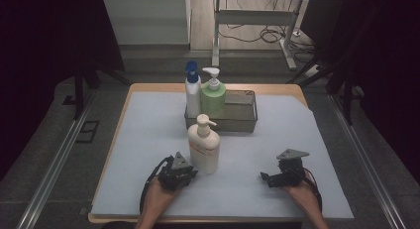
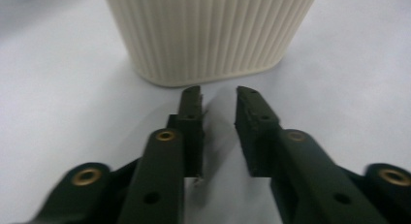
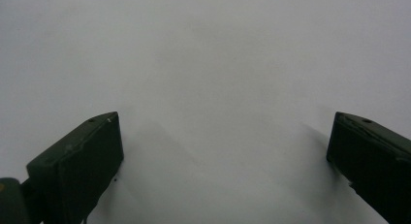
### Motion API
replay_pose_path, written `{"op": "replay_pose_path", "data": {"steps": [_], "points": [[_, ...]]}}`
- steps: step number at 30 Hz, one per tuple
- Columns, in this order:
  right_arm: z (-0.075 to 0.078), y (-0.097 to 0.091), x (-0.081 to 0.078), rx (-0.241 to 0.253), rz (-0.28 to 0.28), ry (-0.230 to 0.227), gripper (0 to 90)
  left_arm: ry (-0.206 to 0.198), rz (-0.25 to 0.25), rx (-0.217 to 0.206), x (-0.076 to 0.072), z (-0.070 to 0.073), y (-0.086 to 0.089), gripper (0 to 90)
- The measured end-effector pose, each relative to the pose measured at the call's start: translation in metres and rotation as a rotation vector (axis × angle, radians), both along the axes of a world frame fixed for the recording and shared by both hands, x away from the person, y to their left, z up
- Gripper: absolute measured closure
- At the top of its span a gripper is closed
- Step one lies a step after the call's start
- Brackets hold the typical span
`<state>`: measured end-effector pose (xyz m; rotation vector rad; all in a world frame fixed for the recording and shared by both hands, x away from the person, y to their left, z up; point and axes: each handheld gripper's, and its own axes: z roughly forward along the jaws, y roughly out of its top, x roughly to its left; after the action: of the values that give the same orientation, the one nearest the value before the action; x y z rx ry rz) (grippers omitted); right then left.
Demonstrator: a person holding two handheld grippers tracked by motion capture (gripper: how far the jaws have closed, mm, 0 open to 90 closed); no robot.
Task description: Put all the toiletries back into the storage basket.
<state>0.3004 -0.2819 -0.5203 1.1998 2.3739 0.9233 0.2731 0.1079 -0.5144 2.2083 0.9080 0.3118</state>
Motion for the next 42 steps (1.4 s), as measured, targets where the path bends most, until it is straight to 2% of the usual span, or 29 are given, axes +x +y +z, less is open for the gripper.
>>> {"op": "replay_pose_path", "data": {"steps": [7, 17, 19, 22, 26, 29, 31, 42], "points": [[0.002, 0.002, -0.003, -0.001, 0.026, 0.007, 0.0, -0.015, 0.040, 0.022, -0.003, 0.001, 0.011, 49.7], [0.012, 0.005, -0.007, 0.031, 0.064, -0.003, 0.0, 0.004, 0.162, 0.010, -0.005, -0.003, 0.035, 14.6], [0.015, 0.007, -0.007, 0.040, 0.072, -0.008, 0.0, 0.001, 0.183, 0.019, -0.005, -0.004, 0.039, 13.1], [0.020, 0.009, -0.008, 0.054, 0.084, -0.013, 0.0, 0.010, 0.200, 0.009, -0.003, -0.007, 0.044, 12.5], [0.026, 0.013, -0.009, 0.066, 0.103, -0.019, 0.0, 0.014, 0.198, 0.002, -0.002, -0.008, 0.045, 12.4], [0.030, 0.015, -0.009, 0.074, 0.118, -0.022, 0.0, 0.004, 0.199, 0.029, -0.003, -0.009, 0.041, 12.2], [0.032, 0.018, -0.009, 0.084, 0.128, -0.018, 0.0, 0.007, 0.197, 0.031, -0.003, -0.009, 0.042, 12.1], [0.048, 0.037, -0.008, 0.105, 0.188, -0.035, 0.0, 0.005, 0.201, 0.026, -0.003, -0.009, 0.041, 12.1]]}}
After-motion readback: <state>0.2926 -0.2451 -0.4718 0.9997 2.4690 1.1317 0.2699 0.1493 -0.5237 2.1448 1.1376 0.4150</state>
